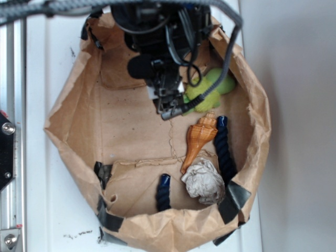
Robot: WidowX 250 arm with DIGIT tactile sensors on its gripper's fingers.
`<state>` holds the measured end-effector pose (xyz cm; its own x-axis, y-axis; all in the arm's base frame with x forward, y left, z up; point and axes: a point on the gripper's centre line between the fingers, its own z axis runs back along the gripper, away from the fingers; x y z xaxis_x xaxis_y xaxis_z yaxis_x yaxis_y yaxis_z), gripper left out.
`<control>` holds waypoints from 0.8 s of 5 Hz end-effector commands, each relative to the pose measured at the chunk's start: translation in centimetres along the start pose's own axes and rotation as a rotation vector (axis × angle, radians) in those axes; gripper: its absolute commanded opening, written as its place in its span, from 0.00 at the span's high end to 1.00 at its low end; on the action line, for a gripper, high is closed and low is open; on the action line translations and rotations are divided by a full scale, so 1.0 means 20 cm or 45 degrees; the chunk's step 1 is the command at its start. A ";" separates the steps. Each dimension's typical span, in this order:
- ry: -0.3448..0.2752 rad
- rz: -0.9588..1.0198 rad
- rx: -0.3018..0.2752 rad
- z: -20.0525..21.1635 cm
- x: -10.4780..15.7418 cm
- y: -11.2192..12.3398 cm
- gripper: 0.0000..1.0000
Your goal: Grab the green animal.
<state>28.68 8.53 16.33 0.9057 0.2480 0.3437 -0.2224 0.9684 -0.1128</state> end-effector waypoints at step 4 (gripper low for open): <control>-0.102 0.138 -0.018 -0.36 0.08 -0.04 0.00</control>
<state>32.02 7.40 8.44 0.8673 0.3593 0.3445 -0.3195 0.9325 -0.1682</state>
